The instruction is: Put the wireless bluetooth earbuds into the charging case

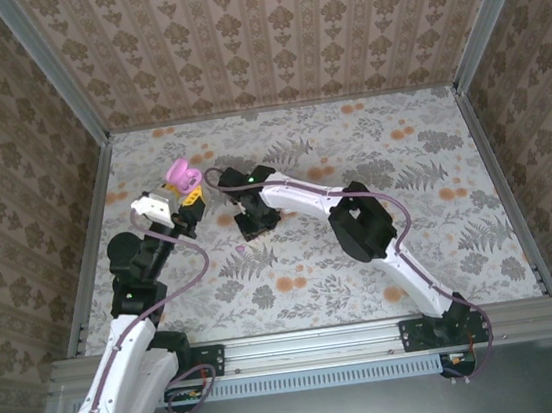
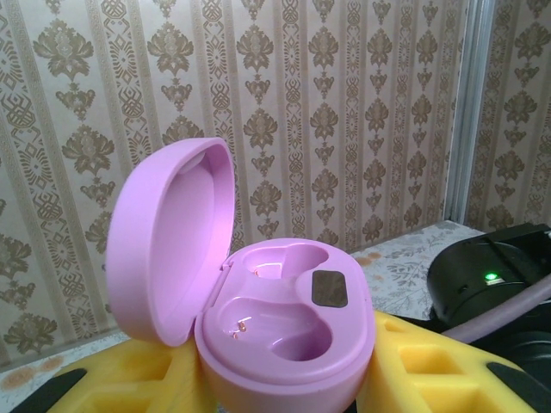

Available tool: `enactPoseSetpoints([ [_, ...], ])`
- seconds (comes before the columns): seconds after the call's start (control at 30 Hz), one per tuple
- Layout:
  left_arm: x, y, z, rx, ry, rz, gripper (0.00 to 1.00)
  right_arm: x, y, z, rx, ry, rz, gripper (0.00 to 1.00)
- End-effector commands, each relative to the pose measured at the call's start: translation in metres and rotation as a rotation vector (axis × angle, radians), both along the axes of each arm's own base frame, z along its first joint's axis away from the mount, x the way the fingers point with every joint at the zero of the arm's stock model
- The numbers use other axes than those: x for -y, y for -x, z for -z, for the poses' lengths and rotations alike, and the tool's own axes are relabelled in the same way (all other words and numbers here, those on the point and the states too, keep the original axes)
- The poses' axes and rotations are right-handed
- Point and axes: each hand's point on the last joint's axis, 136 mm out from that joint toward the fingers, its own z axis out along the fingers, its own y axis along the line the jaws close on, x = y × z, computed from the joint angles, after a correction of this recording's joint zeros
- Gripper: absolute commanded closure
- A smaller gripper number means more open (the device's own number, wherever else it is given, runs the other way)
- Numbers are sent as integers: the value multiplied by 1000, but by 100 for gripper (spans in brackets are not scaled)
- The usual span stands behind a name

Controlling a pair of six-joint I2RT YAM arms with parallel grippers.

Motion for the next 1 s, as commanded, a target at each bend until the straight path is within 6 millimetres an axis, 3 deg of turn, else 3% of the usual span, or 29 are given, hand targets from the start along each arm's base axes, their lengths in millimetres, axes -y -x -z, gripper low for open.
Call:
enactPoseSetpoints([
  [0.0,4,4,-9,19,15,30,59,46,14,2,-33,116,76,67],
  [0.3,17,0,-7,10,13,72,59,104,44,-1,-59,62,286,67],
  [0.43,23,-4,-6,4,8,91,59,107,47,-15,-44,-23,329,64],
  [0.63,29,-3,-6,1,9,109,59,118,33,-32,-13,-95,393,62],
  [0.97,35,-2,-4,-2,4,130,59,119,49,-20,-104,-140,433,65],
])
